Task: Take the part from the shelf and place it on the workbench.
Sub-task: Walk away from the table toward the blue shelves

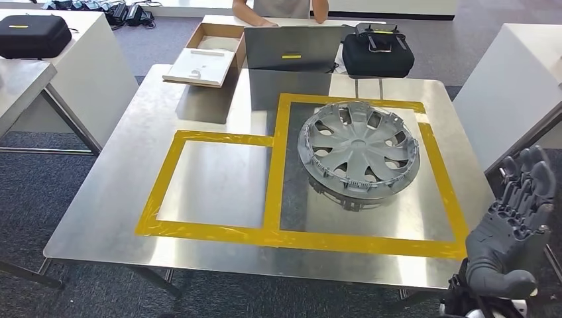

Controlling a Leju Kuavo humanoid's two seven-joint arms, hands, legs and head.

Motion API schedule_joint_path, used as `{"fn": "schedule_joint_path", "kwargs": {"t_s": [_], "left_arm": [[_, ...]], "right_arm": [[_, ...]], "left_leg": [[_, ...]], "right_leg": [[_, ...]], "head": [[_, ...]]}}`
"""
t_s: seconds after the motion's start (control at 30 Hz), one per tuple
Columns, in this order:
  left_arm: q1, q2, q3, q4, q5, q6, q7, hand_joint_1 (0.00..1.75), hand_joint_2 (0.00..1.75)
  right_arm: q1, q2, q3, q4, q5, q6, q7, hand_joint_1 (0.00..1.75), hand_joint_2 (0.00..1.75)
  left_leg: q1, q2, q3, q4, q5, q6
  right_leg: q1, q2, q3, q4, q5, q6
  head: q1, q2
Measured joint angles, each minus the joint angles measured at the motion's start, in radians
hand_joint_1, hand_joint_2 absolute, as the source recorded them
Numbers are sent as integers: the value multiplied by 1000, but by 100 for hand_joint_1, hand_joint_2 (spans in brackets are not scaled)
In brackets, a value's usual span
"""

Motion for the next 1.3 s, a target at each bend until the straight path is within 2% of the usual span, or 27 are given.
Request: {"fn": "schedule_joint_path", "kwargs": {"t_s": [0.07, 0.1, 0.13, 0.23, 0.27, 0.33, 0.4, 0.43, 0.47, 0.5, 0.53, 0.6, 0.63, 0.67, 0.77, 0.8, 0.83, 0.9, 0.93, 0.97, 1.0, 1.07, 1.13, 1.17, 1.2, 1.27, 1.3], "left_arm": [[-2, 0, 0, 0, -2, 1, 1, 0, 0], [-3, 0, 0, 0, -4, 2, 2, 0, 0], [-4, 0, 0, 0, -5, 4, 4, 0, 0], [-4, 0, 0, 0, -12, 6, 8, 0, 0], [-3, 0, 0, 0, -15, 6, 10, 0, 0], [-3, 0, 0, 0, -22, 6, 11, 0, 0], [-4, -1, 0, 0, -27, 6, 12, 0, 0], [-4, -1, 0, 0, -30, 6, 12, 0, 0], [-5, -1, 0, 0, -33, 6, 12, 0, 0], [-5, -1, 0, 0, -36, 6, 12, 0, 0], [-5, -1, 0, 0, -39, 6, 12, 0, 0], [-7, -1, 0, -1, -42, 6, 12, 0, 0], [-9, -1, 0, -1, -42, 6, 12, 0, 0], [-10, -2, 0, -2, -43, 6, 12, 0, 0], [-12, -5, 0, -2, -47, 5, 14, 0, 0], [-12, -6, 0, -2, -49, 5, 15, 0, 0], [-13, -6, 0, -2, -52, 5, 15, 0, 0], [-13, -6, 0, -2, -57, 4, 16, 0, 0], [-13, -6, 0, -2, -58, 3, 16, 0, 0], [-12, -6, 0, -2, -60, 2, 16, 0, 0], [-12, -7, 0, -2, -61, 1, 16, 0, 0], [-12, -8, 0, -2, -64, 0, 16, 0, 0], [-12, -9, 0, -2, -67, 0, 17, 0, 0], [-12, -10, 0, -3, -70, 0, 17, 0, 0], [-13, -10, 0, -3, -72, 0, 17, 0, 0], [-12, -10, 0, -2, -75, 0, 18, 0, 0], [-12, -10, 0, -2, -75, 0, 19, 0, 0]], "right_arm": [[4, 0, 0, -7, 1, 0, 0, 0, 0], [7, 0, 0, -11, 3, -1, 0, 0, 0], [9, 0, 0, -14, 5, -1, 0, 0, 0], [19, 2, 0, -23, 8, 4, 0, 0, 0], [22, 2, 0, -25, 9, 6, 0, 0, 0], [27, 5, 0, -30, 10, 7, 0, 0, 0], [35, 7, 0, -35, 14, 7, 0, 0, 0], [40, 8, 0, -36, 15, 7, 0, 0, 0], [46, 8, 0, -37, 16, 7, 0, 0, 0], [53, 8, 0, -39, 14, 7, 0, 0, 0], [59, 8, 0, -42, 11, 7, 1, 0, 0], [71, 8, 0, -49, 4, 7, 0, 0, 0], [75, 7, 0, -52, 3, 6, 0, 0, 0], [77, 7, 0, -54, 2, 4, 0, 0, 0], [80, 3, 0, -56, -2, 0, 0, 0, 0], [81, -1, 1, -57, -5, -4, 0, 0, 0], [81, -5, 2, -57, -8, -8, 0, 0, 0], [82, -14, 5, -57, -12, -15, 1, 0, 0], [82, -18, 9, -57, -14, -19, 1, 0, 0], [82, -23, 13, -57, -18, -24, 1, 0, 0], [83, -29, 18, -57, -22, -31, 1, 0, 0], [82, -44, 27, -57, -32, -48, 1, 0, 0], [79, -59, 35, -57, -38, -60, 1, 0, 0], [77, -66, 39, -57, -40, -64, 0, 0, 0], [76, -71, 43, -57, -41, -67, 0, 0, 0], [75, -81, 48, -57, -42, -71, 0, 0, 0], [76, -84, 50, -57, -41, -72, 1, 0, 0]], "left_leg": [[6, -1, -6, 9, 2, -11], [8, -3, -10, 13, 3, -19], [7, -5, -12, 16, 6, -28], [8, -8, -18, 13, 19, -56], [9, -7, -24, 17, 14, -63], [12, -5, -49, 74, -44, -69], [10, -4, -86, 195, -134, -69], [9, -4, -96, 249, -161, -69], [7, -4, -92, 275, -169, -67], [5, -4, -70, 265, -159, -62], [3, -4, -30, 219, -137, -56], [-5, -4, 66, 82, -105, -42], [-9, -4, 98, 32, -98, -37], [-13, -4, 112, 4, -97, -33], [-15, -2, 101, -9, -81, -16], [-13, 1, 93, -12, -71, -7], [-11, 3, 84, -15, -61, 0], [-10, 6, 60, -15, -42, 7], [-10, 7, 47, -13, -32, 7], [-10, 7, 33, -11, -22, 6], [-10, 8, 20, -8, -13, 4], [-9, 8, -6, 2, 2, -2], [-10, 8, -22, 10, 14, -12], [-11, 7, -26, 12, 20, -18], [-11, 7, -27, 11, 28, -25], [-9, 6, -30, 10, 38, -38], [-7, 5, -36, 19, 24, -44]], "right_leg": [[-6, 0, 66, -133, 68, 8], [-6, 2, 91, -186, 92, 5], [-5, 5, 105, -219, 101, -1], [1, 9, 92, -226, 109, -34], [1, 8, 85, -226, 116, -44], [1, 5, 69, -229, 133, -61], [7, 2, 51, -228, 147, -70], [11, 1, 42, -228, 154, -71], [14, 0, 32, -226, 160, -72], [18, 0, 23, -225, 167, -72], [20, 0, 15, -224, 173, -71], [23, 0, 5, -221, 183, -66], [24, -1, 3, -220, 189, -61], [24, -1, 2, -221, 195, -55], [21, 1, -3, -223, 205, -35], [20, 1, -10, -208, 186, -30], [19, 1, -22, -176, 151, -24], [15, 1, -58, -62, 57, -13], [14, 1, -71, -5, 27, -9], [13, 1, -72, 31, 19, -6], [13, 0, -57, 34, 33, -5], [11, 0, 25, -62, 87, -5], [14, 1, 112, -193, 100, -16], [17, 1, 133, -229, 94, -23], [21, 2, 137, -243, 90, -32], [21, 0, 124, -245, 105, -50], [19, -2, 115, -247, 115, -59]], "head": [[1, 0], [2, 0], [4, 0], [2, 0], [0, 0], [-5, 0], [-11, 0], [-12, 0], [-13, 0], [-14, 0], [-14, 0], [-14, 0], [-14, 0], [-15, 0], [-15, 0], [-13, 0], [-10, 0], [-5, 0], [-4, 0], [-3, 0], [-2, 0], [-1, 0], [0, 0], [0, 0], [-1, 0], [-1, 0], [-2, 0]]}}
